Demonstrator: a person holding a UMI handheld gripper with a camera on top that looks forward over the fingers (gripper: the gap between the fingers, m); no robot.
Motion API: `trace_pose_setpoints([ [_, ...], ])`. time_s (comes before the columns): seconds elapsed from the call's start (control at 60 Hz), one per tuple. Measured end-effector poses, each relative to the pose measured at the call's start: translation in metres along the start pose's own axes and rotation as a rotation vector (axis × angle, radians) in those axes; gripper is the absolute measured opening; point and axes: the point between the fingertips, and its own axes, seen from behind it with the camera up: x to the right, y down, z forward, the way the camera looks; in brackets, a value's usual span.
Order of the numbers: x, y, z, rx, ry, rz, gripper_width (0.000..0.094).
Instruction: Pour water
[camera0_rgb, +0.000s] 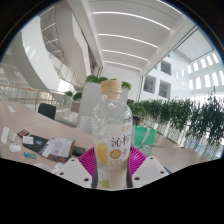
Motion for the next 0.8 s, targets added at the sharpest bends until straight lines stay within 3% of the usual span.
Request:
trace_pose_setpoints([
  [0.017, -0.003, 0.01, -0.006, 0.031, 0.011, 0.064, 0.0402],
  [0.133, -0.004, 0.085, -0.002, 0.032, -0.083, 0.178, 0.0477],
  [0.217, 0.015, 0.114, -0.006, -0.07, -0.138, 0.169, 0.0484],
  [0.367, 0.001, 0.172, 0.009, -0.094, -0.147, 0.215, 0.0498],
  [0.417, 0.013, 0.179, -0.003, -0.124, -0.156, 0.203, 0.0503],
  [0.483, 0.016, 0.18, -0.009, -0.079, -0.155, 0.218, 0.0502],
  [0.65, 0.012, 0.18, -0.002, -0.077, -0.171, 0.213, 0.052],
  [0.733, 0.013, 0.185, -0.014, -0.176, -0.175, 0.21, 0.0593],
  [0.8, 0.017, 0.188, -0.032, -0.254, -0.166, 0.217, 0.0749],
])
